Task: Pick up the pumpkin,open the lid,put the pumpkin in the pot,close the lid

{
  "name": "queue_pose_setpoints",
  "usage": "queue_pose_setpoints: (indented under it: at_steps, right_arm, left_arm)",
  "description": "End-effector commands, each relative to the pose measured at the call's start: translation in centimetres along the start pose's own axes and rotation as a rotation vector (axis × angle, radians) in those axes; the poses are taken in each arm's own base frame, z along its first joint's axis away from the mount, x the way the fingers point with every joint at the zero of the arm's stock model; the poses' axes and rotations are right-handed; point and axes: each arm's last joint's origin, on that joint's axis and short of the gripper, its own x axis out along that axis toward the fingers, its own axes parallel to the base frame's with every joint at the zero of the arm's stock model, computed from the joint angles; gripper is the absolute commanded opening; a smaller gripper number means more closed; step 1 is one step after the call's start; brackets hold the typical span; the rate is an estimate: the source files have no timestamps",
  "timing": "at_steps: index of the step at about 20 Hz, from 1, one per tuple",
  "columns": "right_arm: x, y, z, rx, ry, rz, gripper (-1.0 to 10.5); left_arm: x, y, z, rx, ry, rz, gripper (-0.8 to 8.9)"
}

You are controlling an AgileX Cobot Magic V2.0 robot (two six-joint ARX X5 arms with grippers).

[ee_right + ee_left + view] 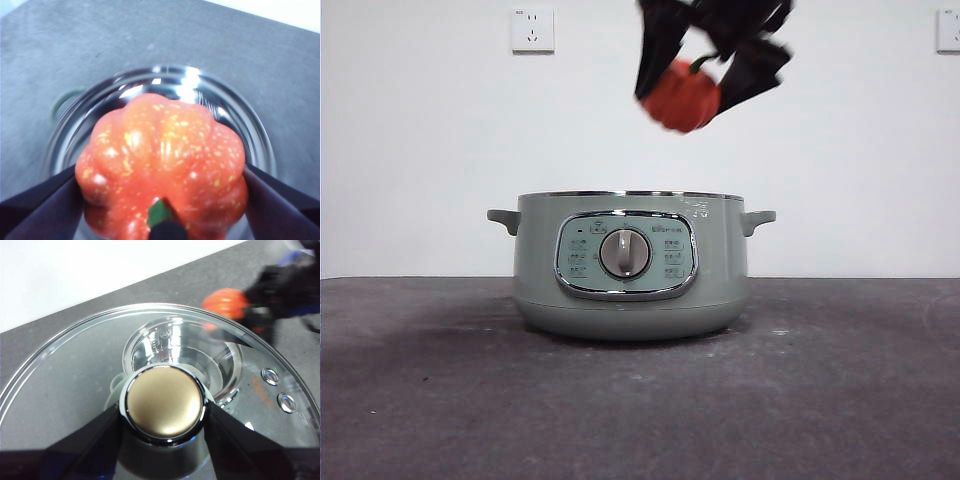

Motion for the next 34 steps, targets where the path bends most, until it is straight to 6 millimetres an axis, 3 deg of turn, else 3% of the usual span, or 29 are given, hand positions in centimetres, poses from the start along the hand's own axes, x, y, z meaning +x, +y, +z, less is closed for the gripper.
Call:
queue_pose_setpoints:
  at_steps: [1,5,8,13,17,18,19,20,21,24,27,29,31,34]
  right_arm:
    - [4.1,-0.3,0.1,-0.013,0.045,0.003,-0.1]
    - [9.7,-0.5,-1.5,-0.038,0.103,0.006,-0.1]
    - [12.4,-0.4,-3.1,-0.061,0.14,0.009,-0.1]
    - [14.5,0.4,-5.1,-0.093,0.217,0.028,-0.1]
    - [14.6,0.9,-5.4,-0.111,0.24,0.019,-0.1]
    - [14.6,0.9,-5.5,-0.108,0.254,0.02,0.4]
    - [14.5,0.9,-5.7,-0.108,0.28,0.02,1.8]
    - [14.4,0.9,-5.9,-0.106,0.303,0.021,4.1]
    - [14.4,1.0,-5.9,-0.105,0.3,0.021,5.5]
    - [14.4,1.1,-5.8,-0.093,0.29,0.021,5.7]
    - [13.4,1.2,-4.7,-0.092,0.255,0.019,5.7]
    - [11.4,1.2,-3.1,-0.086,0.201,0.011,5.7]
    - [7.3,0.9,-0.4,-0.085,0.112,-0.06,5.7]
    - [-2.3,0.1,3.2,0.025,-0.038,-0.149,5.7]
  left_arm:
    - [-2.1,-0.1,0.2,0.009,-0.083,0.002,-0.13]
    - [-3.6,-0.3,-0.3,0.005,-0.096,-0.001,-0.13]
    - [-3.8,-0.3,-0.5,0.004,-0.086,-0.001,-0.13]
    - [-3.8,-0.3,-0.6,0.004,-0.071,-0.006,-0.13]
    - [-3.8,-0.3,-0.6,0.003,-0.068,-0.006,-0.13]
    - [-3.8,-0.3,-0.6,0.004,-0.069,-0.007,-0.13]
    - [-3.8,-0.3,-0.6,0.004,-0.069,-0.007,-0.13]
    - [-3.8,-0.3,-0.6,0.004,-0.069,-0.007,-0.13]
    - [-3.8,-0.3,-0.6,0.004,-0.069,-0.007,-0.13]
    - [-3.8,-0.3,-0.6,0.004,-0.069,-0.008,-0.13]
    - [-3.7,-0.3,-0.6,0.004,-0.068,-0.01,-0.13]
    - [-3.7,-0.3,-0.5,0.004,-0.078,-0.009,-0.13]
    - [-3.0,-0.2,0.0,0.006,-0.095,-0.012,-0.13]
    - [-0.5,-0.1,0.6,0.011,-0.067,-0.051,-0.13]
